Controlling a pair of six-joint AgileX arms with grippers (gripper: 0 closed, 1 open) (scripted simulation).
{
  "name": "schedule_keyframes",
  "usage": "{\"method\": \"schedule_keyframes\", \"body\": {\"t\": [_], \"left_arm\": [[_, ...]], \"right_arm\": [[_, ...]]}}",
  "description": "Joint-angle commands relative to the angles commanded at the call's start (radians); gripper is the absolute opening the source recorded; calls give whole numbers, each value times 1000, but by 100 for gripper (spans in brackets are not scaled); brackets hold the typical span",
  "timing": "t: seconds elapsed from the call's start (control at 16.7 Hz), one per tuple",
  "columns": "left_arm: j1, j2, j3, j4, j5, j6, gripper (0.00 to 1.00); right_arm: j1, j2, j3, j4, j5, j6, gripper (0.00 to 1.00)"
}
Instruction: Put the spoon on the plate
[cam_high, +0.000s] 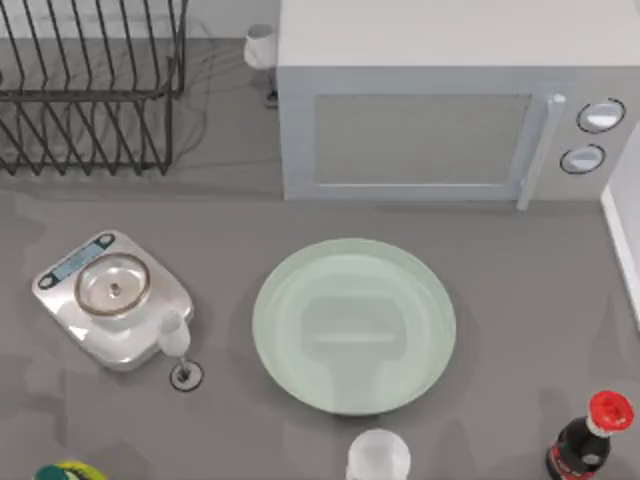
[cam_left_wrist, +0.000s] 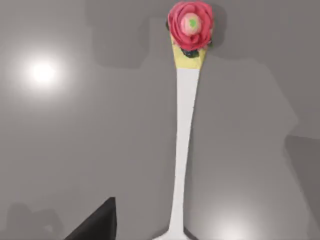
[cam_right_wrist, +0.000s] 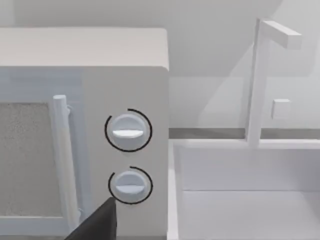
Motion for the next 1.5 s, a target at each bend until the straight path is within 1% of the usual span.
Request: {"method": "schedule_keyframes", "body": {"t": [0.18,0.36,0.48,0.84,1.02,1.32,1.5], "left_arm": [[41,199,146,-113,-1,69,100],[68,317,244,-182,-1,113,100],[76,351,272,-201,-1,126,100],[72,352,269,-197,-2,125,100],[74,385,227,-128,-1,125,100],[77,490,103,115,-1,129,100],[78,525,64,180,-1,131,100]], "right_arm": [[0,0,0,0,0,0,100],[0,0,0,0,0,0,100],[0,0,0,0,0,0,100],[0,0,0,0,0,0,100],[0,0,0,0,0,0,100],[0,0,0,0,0,0,100],[0,0,0,0,0,0,100]]}}
